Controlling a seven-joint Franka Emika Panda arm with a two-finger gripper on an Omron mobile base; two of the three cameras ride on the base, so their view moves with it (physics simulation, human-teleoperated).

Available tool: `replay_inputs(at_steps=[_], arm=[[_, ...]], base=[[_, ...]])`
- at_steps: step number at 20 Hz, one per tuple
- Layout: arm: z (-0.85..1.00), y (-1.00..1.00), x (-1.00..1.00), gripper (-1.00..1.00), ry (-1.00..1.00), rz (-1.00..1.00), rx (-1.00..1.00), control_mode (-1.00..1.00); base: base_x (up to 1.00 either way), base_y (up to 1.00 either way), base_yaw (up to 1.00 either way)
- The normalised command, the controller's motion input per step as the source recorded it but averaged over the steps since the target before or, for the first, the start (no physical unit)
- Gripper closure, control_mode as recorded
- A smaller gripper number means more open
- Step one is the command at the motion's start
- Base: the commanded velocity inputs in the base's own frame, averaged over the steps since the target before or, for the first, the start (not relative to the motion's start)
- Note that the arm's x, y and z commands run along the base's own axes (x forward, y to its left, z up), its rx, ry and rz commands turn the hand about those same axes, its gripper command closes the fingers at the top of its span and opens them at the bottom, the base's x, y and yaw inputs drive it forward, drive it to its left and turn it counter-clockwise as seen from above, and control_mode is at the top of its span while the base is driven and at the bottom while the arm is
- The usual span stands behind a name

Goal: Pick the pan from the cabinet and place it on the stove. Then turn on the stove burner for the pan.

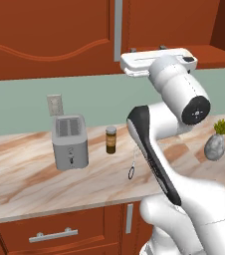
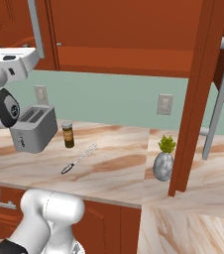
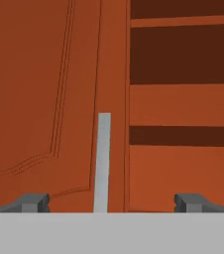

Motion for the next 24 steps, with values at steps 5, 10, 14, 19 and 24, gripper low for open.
replay_inputs(at_steps=[5, 10, 14, 19, 24], arm=[[0.0, 0.1, 0.53, -1.0, 0.0, 0.0, 0.0, -1.0], [0.0, 0.19, 0.52, -1.0, 0.0, 0.0, 0.0, -1.0], [0.0, 0.18, 0.48, -1.0, 0.0, 0.0, 0.0, -1.0], [0.0, 0.07, 0.47, -1.0, 0.0, 0.0, 0.0, -1.0], [0.0, 0.0, 0.47, -1.0, 0.0, 0.0, 0.0, -1.0]], base=[[0.0, 0.0, 0.0], [0.0, 0.0, 0.0], [0.0, 0.0, 0.0], [0.0, 0.0, 0.0], [0.0, 0.0, 0.0]])
